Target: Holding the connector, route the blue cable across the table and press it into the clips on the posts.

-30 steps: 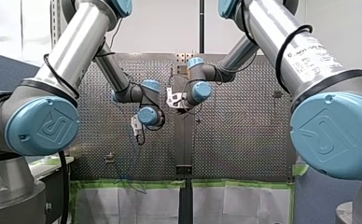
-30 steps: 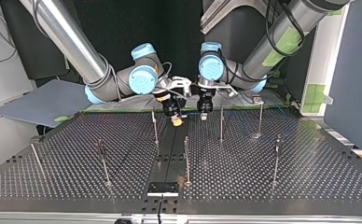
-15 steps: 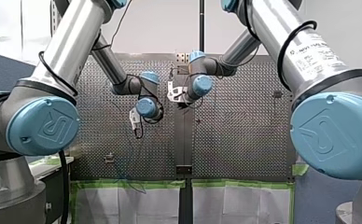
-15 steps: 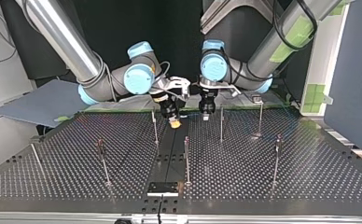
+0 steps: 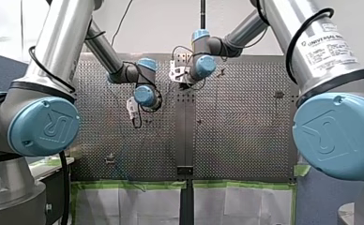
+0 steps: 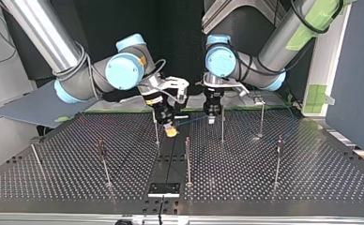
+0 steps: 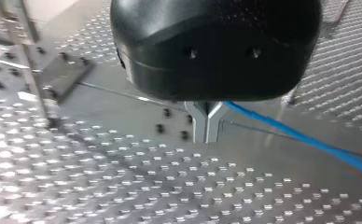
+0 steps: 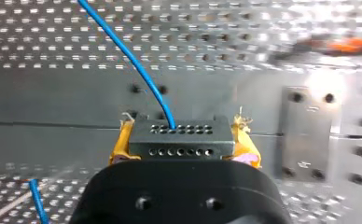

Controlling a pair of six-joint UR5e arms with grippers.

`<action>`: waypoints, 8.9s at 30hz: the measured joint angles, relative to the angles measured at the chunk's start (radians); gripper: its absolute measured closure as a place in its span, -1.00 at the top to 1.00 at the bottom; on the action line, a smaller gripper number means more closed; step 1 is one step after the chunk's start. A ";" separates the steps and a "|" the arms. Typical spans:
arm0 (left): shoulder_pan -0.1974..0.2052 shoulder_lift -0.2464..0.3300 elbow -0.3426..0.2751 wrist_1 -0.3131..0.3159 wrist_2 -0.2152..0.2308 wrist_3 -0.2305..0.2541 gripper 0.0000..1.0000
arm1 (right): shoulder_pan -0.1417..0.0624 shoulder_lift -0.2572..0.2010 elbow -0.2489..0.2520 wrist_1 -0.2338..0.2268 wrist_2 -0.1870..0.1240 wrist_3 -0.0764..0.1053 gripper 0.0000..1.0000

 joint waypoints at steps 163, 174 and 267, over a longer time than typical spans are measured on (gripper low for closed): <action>-0.249 -0.005 0.403 -0.292 -0.090 0.138 1.00 | -0.224 -0.135 -0.013 0.050 -0.111 0.060 -1.00; -0.226 -0.072 0.496 -0.302 -0.107 0.141 1.00 | -0.227 -0.135 -0.012 0.049 -0.111 0.059 -1.00; -0.252 -0.239 0.058 0.118 -0.027 0.057 -1.00 | -0.249 -0.095 0.468 -0.280 -0.107 0.015 -1.00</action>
